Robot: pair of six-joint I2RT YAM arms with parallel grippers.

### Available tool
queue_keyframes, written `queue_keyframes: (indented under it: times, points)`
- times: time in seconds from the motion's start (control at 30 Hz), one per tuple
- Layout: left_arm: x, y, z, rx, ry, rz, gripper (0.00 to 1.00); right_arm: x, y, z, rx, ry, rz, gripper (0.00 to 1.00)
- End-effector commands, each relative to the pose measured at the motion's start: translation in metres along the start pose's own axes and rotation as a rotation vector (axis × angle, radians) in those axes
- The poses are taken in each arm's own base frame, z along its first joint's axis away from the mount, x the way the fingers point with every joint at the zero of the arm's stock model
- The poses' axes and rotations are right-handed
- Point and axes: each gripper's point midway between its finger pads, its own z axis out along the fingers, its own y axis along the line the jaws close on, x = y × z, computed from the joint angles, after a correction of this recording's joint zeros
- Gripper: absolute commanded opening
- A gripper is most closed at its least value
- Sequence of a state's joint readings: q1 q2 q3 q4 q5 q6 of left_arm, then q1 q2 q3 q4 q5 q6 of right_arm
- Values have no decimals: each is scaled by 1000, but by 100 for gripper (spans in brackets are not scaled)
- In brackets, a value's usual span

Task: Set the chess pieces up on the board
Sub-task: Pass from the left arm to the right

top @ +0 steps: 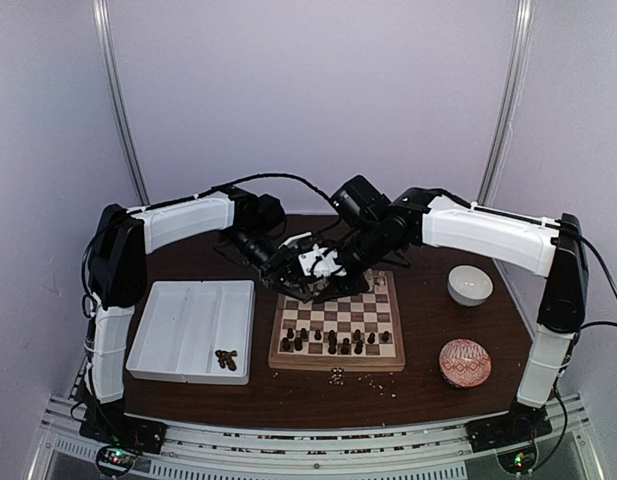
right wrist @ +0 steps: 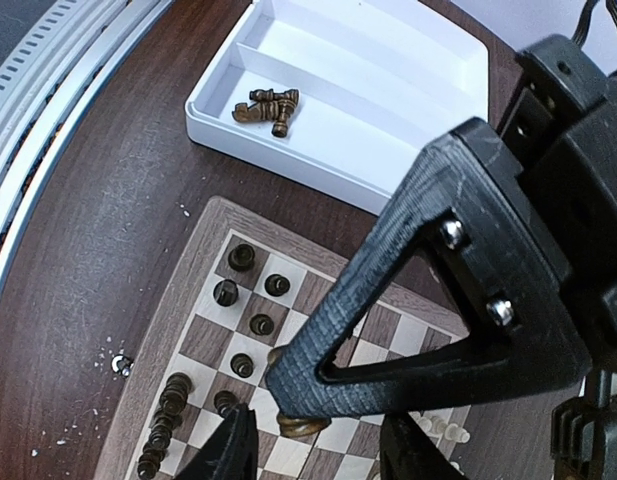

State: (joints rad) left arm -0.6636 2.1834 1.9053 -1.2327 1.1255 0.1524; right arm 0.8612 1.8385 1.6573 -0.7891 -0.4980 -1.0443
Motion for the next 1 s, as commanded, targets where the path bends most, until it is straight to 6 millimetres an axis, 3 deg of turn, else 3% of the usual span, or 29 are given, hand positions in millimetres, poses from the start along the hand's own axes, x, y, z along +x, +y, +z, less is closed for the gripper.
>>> queue_keyframes:
  times: [0.0,0.3,0.53,0.67,0.83,0.97]
  points:
    - [-5,-8,-2,35,-14,25,8,0,3,4,17,25,-15,41]
    - [-4,-7,-1,40,-12,19,8,5,13,10,49,103,-75,34]
    - [-5,-4,0,34,-10,5,8,-3,3,7,116,99,-60,29]
    - [-8,3,1,7,-5,-20,8,-8,-3,3,149,89,-51,20]
    - [-11,8,-1,-6,-12,-50,17,-6,1,2,143,91,-37,13]
    - [-14,8,-14,-50,-35,-57,26,3,4,0,133,100,2,11]
